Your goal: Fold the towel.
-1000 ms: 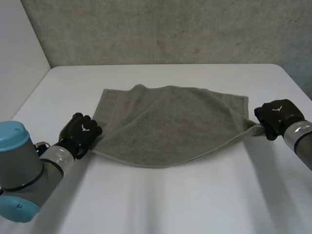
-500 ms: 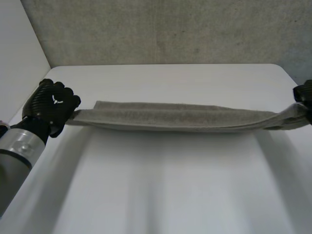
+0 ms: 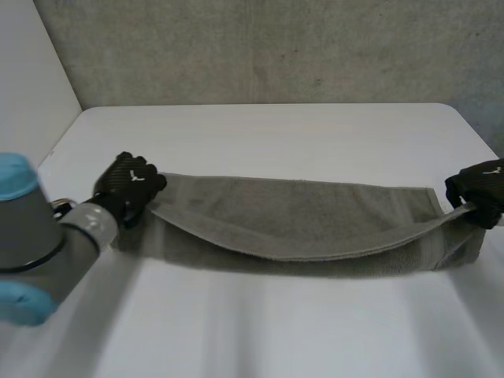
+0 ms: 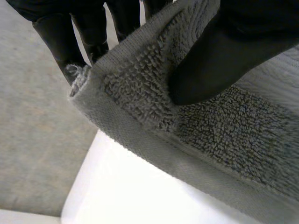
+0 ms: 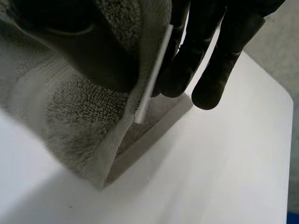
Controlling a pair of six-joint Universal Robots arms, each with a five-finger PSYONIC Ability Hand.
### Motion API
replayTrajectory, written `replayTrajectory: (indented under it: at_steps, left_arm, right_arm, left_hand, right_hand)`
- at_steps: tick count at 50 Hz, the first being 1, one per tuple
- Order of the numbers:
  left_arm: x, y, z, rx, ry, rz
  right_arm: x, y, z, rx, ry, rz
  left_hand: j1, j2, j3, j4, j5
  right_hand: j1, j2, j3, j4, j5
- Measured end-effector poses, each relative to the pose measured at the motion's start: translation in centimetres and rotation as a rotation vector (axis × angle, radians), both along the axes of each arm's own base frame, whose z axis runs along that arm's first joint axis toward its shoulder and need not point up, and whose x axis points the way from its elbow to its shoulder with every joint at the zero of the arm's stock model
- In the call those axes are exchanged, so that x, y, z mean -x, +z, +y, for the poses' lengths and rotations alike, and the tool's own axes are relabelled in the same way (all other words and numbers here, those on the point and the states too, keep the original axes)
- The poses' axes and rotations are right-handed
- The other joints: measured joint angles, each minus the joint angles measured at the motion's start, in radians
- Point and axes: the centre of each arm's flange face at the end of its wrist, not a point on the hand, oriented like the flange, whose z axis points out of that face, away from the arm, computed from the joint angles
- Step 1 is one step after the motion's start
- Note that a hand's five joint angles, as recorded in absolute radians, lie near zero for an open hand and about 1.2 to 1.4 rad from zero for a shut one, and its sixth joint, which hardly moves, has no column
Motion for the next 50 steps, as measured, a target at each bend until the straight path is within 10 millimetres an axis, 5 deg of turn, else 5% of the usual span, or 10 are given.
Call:
replayTrajectory:
  at_steps: [8, 21, 23, 27, 29, 34, 40, 50]
  left_arm:
    - [3.4, -2.5, -4.7, 0.039, 0.0, -0.006]
    - [5.9, -3.5, -9.1, 0.153, 0.003, 0.005]
    - [6.0, -3.9, -9.2, 0.159, -0.002, -0.009]
    - [6.2, -4.6, -9.1, 0.166, -0.013, -0.046]
    - [6.2, -5.1, -9.0, 0.17, -0.014, -0.077]
    - [6.0, -5.6, -9.0, 0.188, 0.012, -0.125]
    - [5.6, -4.5, -9.5, 0.241, 0.072, -0.12]
    - [4.9, -0.5, -8.9, 0.273, 0.118, 0.018]
  right_arm:
    - [-1.0, -3.4, -5.2, 0.082, -0.106, 0.002]
    - [-2.7, -4.9, -8.8, 0.255, -0.172, -0.081]
    - [-2.9, -5.3, -9.1, 0.259, -0.178, -0.078]
    - [-3.1, -5.9, -9.3, 0.257, -0.182, -0.069]
    - [-3.1, -6.3, -9.4, 0.251, -0.184, -0.065]
    - [-3.1, -6.6, -9.6, 0.244, -0.191, -0.06]
    - [-3.1, -6.1, -9.5, 0.26, -0.202, -0.064]
    - [-2.8, -0.8, -8.0, 0.386, -0.201, -0.08]
  left_hand:
    - [0.0, 0.0, 0.001, 0.0, 0.0]
    - [-0.004, -0.02, -0.036, -0.023, -0.002]
    - [-0.135, -0.195, -0.225, -0.204, -0.157]
    - [-0.402, -0.479, -0.505, -0.495, -0.445]
    - [-0.741, -0.817, -0.838, -0.826, -0.778]
    - [-1.159, -1.242, -1.284, -1.259, -1.237]
    - [-1.17, -1.266, -1.305, -1.269, -1.263]
    - [-1.17, -1.266, -1.305, -1.269, -1.259]
  right_hand:
    - [0.0, 0.0, 0.0, 0.0, 0.0]
    - [0.0, 0.0, 0.0, 0.0, 0.0]
    - [-0.011, -0.008, -0.019, -0.018, -0.019]
    - [-0.577, -0.575, -0.572, -0.574, -0.606]
    - [-0.936, -0.931, -0.913, -0.92, -0.975]
    - [-1.086, -1.057, -1.087, -1.082, -1.108]
    - [-1.091, -1.057, -1.087, -1.082, -1.108]
    - [-1.092, -1.057, -1.087, -1.082, -1.108]
